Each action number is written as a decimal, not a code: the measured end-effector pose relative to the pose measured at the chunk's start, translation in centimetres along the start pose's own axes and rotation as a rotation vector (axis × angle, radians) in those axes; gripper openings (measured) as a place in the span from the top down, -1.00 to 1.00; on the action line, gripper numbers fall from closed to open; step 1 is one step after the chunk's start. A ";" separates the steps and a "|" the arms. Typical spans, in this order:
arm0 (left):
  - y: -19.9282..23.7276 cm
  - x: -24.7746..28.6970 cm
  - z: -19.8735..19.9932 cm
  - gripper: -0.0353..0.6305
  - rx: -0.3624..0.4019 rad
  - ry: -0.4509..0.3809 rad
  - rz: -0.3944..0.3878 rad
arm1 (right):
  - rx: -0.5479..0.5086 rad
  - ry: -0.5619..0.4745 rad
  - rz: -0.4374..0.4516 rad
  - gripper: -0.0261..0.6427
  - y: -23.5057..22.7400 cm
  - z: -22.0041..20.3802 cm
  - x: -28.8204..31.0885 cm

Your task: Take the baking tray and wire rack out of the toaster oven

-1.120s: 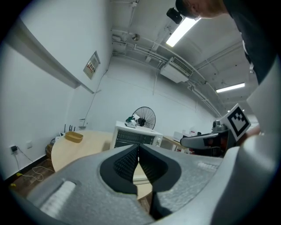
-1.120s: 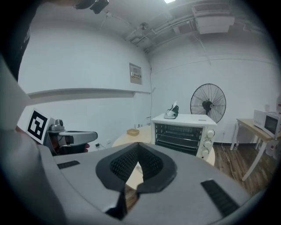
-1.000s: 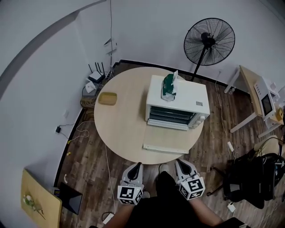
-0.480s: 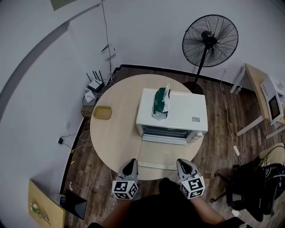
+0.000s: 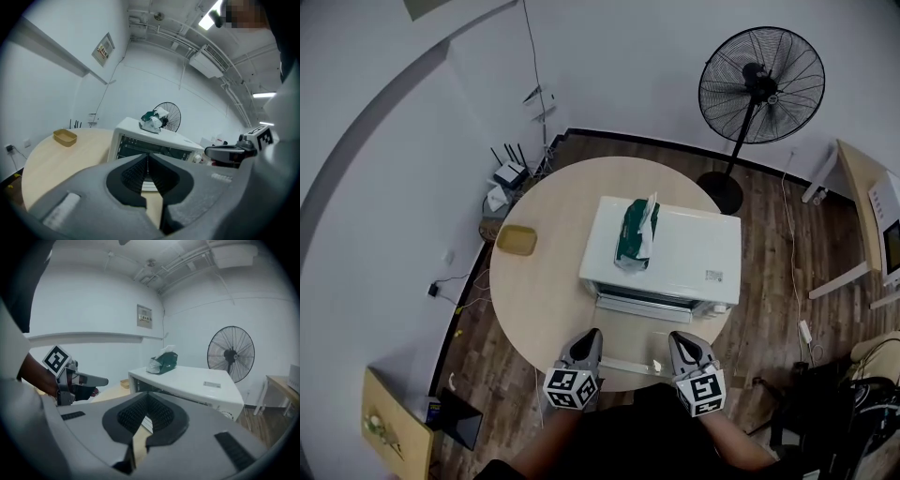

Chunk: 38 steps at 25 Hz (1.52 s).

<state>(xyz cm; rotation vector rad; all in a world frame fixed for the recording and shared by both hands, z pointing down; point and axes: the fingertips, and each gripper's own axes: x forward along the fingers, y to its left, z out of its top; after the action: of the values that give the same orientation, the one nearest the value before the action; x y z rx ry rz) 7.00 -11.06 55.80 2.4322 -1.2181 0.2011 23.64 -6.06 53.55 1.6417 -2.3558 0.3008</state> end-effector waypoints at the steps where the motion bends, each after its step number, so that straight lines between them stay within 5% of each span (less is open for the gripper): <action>1: 0.1 0.7 0.0 0.83 -0.013 0.000 0.008 | 0.012 0.001 0.005 0.92 -0.6 0.0 0.5; 7: 0.1 4.3 -0.8 0.83 -0.035 0.020 0.010 | 0.032 0.033 0.045 0.92 -2.2 -0.9 2.2; 12: 1.1 6.9 -2.7 0.83 -0.132 0.033 -0.003 | 0.084 0.054 0.039 0.92 -1.9 -1.8 2.7; 19: 3.7 9.2 -5.4 0.83 -0.367 0.042 0.053 | 0.165 0.016 -0.051 0.92 -3.2 -0.1 3.6; 29: 4.3 12.2 -6.7 0.81 -0.634 -0.101 0.049 | 0.068 0.006 0.008 0.92 -2.3 1.2 3.3; 38: 4.2 15.2 -9.5 0.19 -0.920 -0.162 0.025 | 0.074 0.041 0.003 0.92 -3.7 0.0 2.3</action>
<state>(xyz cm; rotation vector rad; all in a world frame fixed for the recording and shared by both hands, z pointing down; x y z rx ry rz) 13.42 -20.40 70.28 1.6396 -1.0685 -0.4647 26.37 -9.39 54.42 1.6483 -2.3436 0.4225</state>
